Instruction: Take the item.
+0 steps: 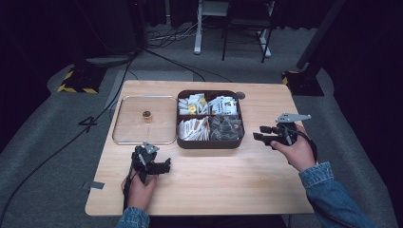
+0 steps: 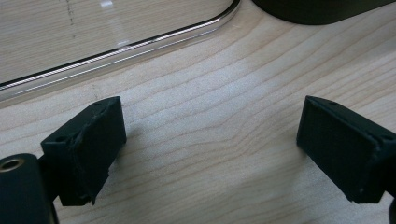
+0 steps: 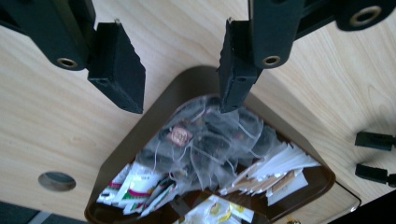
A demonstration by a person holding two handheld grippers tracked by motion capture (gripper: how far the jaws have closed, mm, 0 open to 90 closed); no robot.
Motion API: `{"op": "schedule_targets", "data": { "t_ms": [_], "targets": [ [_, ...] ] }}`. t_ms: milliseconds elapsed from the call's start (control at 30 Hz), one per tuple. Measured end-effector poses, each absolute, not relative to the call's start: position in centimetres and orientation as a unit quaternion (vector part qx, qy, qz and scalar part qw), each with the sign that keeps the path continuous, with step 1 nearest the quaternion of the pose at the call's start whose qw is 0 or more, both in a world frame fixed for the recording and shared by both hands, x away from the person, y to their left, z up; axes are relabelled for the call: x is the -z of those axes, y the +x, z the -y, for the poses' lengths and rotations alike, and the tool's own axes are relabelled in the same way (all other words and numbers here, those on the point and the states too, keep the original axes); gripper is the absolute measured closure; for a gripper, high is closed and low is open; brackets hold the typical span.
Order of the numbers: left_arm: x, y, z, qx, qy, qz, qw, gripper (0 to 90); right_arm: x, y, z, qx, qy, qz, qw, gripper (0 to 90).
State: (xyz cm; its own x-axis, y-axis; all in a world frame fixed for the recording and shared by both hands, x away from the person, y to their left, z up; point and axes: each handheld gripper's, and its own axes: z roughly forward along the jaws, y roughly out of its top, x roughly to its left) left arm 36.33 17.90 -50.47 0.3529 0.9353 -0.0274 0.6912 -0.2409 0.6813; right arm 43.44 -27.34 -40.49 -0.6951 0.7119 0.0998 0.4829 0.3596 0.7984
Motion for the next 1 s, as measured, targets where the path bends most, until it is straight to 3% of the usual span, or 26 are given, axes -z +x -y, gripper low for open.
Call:
{"op": "schedule_targets", "data": {
  "t_ms": [1000],
  "targets": [
    [50.5, 36.2, -17.9, -0.198, 0.762, -0.535, 0.307, 8.3, 38.0, 52.3, 22.0, -0.429, 0.386, -0.803, 0.149, 53.7]
  ]
}}
